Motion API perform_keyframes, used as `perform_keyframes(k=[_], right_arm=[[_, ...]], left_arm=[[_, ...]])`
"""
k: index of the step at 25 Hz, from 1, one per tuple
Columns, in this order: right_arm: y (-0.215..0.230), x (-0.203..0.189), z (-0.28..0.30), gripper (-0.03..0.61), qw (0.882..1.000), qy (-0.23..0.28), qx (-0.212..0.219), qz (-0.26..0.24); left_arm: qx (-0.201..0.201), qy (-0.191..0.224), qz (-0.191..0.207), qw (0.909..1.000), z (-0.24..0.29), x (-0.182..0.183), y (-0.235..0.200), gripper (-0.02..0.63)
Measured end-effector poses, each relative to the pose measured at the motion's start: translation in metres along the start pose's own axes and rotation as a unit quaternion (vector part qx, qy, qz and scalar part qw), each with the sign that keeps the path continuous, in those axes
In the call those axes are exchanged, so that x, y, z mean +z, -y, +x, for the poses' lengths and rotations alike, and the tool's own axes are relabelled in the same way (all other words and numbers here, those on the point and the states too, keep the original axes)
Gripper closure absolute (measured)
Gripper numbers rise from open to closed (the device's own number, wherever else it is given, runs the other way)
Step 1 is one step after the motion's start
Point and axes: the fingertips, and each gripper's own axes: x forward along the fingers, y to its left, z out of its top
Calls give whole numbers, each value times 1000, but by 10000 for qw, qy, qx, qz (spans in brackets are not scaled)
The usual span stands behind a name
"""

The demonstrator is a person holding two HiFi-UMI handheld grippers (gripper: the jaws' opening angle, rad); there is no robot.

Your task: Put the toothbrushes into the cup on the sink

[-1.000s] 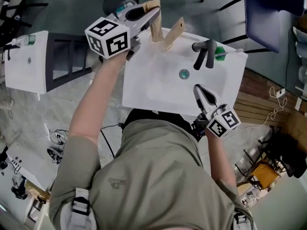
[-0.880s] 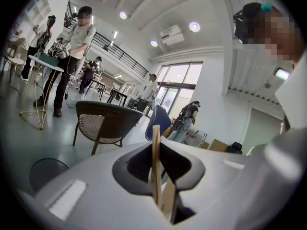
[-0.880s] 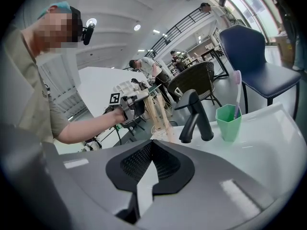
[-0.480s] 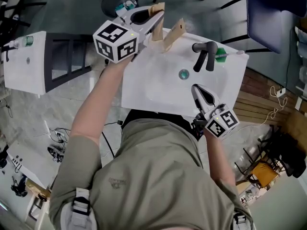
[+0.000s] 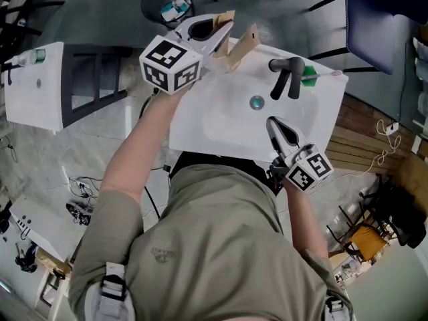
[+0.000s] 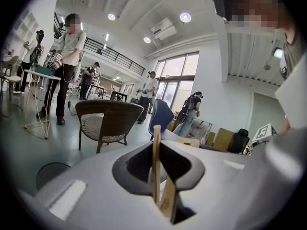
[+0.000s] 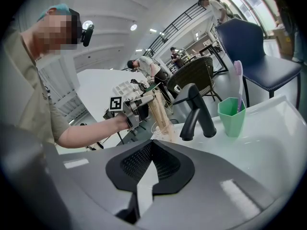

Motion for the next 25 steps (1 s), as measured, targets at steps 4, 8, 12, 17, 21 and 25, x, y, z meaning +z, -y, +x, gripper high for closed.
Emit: perform_keyframes(k=[4,8,12,17,21,25], right_arm=[[1,-2,-1,568,10000,17,-1,38],[1,-3,-2,568,10000,27,-12,81],[2,-4,-1,568,9999,19,-3,121],[3,-5,1,568,9999,25,8,141],[2,-4,3,568,9999,35,36,143],[0,-2,6,568,9999,49,59,147]], left_arm=[[89,38,-10,10000,-2,-5,-2,571],[133,34,-18,9999,-3,-10,-3,571],[168,74,-66,9998,-5,-14,-6,571],[231,61,-154,9996,-8,-20,-11,571],[272,10,-254,9993,-11,-25,-16,571],[279,-61,-314,9991,-15,-28,-20,571]])
